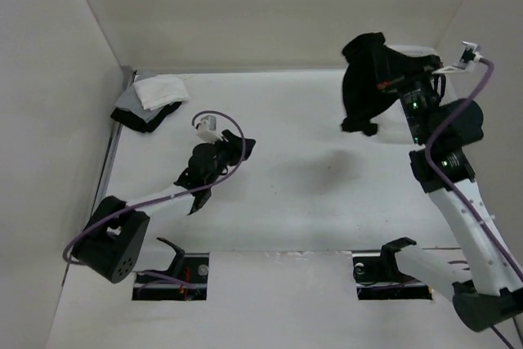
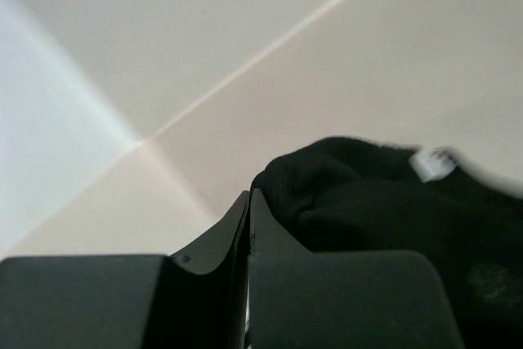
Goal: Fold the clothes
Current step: Move the tank top to the center of the board, then flatten the tank top out
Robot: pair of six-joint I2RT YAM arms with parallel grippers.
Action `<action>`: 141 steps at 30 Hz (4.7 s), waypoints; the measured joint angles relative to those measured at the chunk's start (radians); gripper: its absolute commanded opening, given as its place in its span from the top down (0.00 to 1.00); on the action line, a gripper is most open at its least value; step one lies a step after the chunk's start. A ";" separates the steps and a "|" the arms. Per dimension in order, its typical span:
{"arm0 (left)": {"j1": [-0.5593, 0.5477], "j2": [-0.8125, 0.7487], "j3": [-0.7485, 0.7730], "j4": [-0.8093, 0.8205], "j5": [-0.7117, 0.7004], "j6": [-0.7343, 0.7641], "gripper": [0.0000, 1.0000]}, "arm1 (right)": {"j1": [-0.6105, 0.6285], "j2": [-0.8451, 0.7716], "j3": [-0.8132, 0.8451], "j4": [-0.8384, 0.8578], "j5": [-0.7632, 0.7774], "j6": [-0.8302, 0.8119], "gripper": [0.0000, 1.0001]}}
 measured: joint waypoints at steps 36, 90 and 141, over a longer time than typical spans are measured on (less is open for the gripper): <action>0.085 -0.241 -0.111 -0.490 -0.164 0.014 0.49 | 0.294 0.469 -0.406 0.081 -0.016 0.105 0.85; 0.022 -0.663 0.555 -0.632 -0.385 0.244 0.97 | 1.092 -0.300 -0.204 -0.404 0.594 -0.211 0.96; 0.507 0.228 0.163 -0.442 -0.270 0.019 0.69 | 0.616 0.338 -0.702 0.031 0.117 0.093 0.90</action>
